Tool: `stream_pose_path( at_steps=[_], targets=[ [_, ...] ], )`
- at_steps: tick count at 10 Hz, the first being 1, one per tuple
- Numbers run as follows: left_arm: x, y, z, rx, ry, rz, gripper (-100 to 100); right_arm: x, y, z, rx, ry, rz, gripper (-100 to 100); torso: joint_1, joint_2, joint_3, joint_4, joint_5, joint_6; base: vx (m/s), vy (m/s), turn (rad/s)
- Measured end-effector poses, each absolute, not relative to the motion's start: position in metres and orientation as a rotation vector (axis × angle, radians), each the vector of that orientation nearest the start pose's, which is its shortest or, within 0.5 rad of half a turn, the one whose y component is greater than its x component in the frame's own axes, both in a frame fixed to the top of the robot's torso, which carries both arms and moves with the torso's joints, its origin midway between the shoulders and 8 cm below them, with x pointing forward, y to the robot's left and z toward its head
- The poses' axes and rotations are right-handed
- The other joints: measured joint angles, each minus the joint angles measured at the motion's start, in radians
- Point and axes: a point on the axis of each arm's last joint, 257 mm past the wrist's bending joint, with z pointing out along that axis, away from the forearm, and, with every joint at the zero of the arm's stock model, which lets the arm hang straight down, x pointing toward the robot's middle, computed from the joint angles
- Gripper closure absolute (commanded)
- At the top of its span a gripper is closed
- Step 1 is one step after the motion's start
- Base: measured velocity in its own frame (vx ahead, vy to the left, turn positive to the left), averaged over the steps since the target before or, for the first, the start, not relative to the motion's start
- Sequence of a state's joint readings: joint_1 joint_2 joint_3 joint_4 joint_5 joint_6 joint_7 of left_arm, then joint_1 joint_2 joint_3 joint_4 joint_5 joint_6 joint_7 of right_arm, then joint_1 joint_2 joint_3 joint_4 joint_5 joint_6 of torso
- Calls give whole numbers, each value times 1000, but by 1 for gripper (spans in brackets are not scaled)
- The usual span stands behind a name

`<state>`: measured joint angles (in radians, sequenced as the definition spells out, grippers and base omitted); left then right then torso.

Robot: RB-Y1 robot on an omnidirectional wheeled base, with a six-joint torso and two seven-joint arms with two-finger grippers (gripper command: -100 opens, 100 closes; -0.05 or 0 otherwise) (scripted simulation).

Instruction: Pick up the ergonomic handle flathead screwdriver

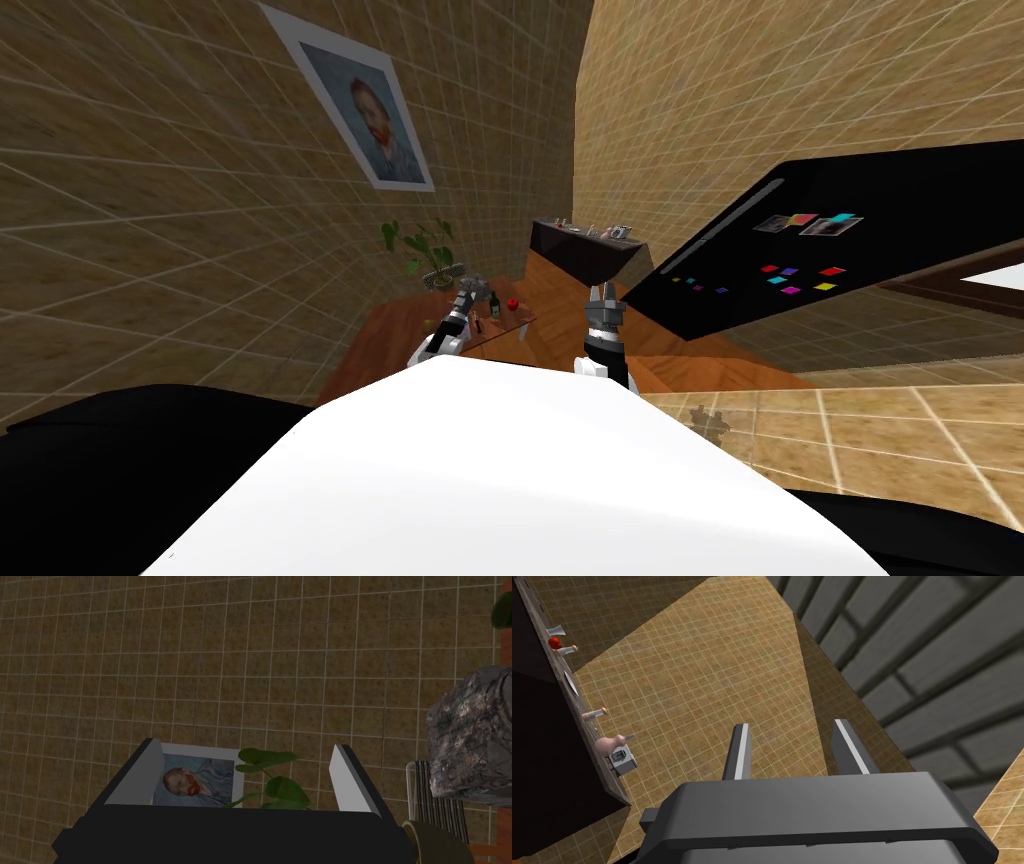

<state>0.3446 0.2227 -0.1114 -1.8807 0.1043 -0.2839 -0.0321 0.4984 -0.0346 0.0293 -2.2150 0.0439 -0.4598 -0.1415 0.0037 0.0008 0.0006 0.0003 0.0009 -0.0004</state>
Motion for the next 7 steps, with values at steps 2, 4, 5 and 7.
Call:
stream_pose_path(
  at_steps=[2, 4, 5, 7],
  targets=[
    [446, 250, -194, -961, 1181, -1259, -100, 365, -265, -14, 755, 701, 1408, 0, 0, 0, 0, 0, 0, 0, -33, 44, -195],
    [448, 257, -222, -1011, 1237, -1236, -100, 365, -265, -14, 755, 701, 1408, 0, 0, 0, 0, 0, 0, 0, -39, 48, -162],
    [452, 258, -236, -1035, 1264, -1228, -100, 365, -265, -14, 755, 701, 1408, 0, 1, 0, 0, 0, 0, 1, -37, 45, -131],
    [455, 265, -263, -1088, 1320, -1198, -100, 365, -265, -14, 755, 701, 1408, 0, 0, 0, 0, 0, 0, 1, -31, 41, -215]
  ],
)
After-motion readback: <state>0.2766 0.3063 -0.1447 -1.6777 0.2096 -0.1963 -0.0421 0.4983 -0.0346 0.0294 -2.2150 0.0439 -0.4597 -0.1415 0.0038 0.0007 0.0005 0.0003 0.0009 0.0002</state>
